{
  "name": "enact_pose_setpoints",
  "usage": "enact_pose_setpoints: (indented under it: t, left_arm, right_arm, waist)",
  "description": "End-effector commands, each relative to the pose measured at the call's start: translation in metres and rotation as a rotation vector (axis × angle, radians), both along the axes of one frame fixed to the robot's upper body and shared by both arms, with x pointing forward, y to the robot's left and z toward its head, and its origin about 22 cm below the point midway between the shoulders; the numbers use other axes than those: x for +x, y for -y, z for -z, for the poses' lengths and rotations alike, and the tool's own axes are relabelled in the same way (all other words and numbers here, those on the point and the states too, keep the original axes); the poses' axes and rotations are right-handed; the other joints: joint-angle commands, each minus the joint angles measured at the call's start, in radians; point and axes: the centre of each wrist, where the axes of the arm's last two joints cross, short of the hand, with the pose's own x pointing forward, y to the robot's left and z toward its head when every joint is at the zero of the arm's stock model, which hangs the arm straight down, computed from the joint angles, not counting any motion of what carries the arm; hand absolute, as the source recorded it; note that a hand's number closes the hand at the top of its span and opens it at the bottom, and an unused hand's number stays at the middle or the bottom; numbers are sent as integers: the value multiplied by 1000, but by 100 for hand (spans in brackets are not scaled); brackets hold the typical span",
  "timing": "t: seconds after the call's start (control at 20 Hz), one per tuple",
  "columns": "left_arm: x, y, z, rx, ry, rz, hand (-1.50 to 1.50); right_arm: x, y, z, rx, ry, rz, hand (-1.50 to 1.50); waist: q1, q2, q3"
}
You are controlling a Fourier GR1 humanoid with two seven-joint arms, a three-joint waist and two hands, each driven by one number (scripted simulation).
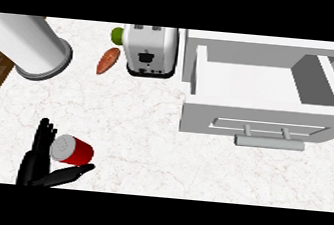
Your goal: Pick up the can, place it into the drawer and close the drawer
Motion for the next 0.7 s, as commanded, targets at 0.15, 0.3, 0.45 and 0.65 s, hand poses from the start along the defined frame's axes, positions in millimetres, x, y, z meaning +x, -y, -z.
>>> enact_pose_setpoints:
  t: [0.15,0.3,0.45,0.65]
  left_arm:
    - [7,13,-2,-13,25,12,-150]
    - [26,27,3,-18,17,25,-150]
    - [29,12,12,-24,4,32,-150]
    - [25,27,-5,6,35,74,-150]
  right_arm:
    - [-12,-12,2,0,-3,7,-150]
    - [-26,-11,-20,4,19,5,-150]
    - [-8,-8,0,6,-10,0,-150]
    - [1,-11,2,17,3,3,-150]
  waist:
    - [-1,0,0]
    - [-5,-1,0]
    - [-2,0,0]
    - [1,0,0]
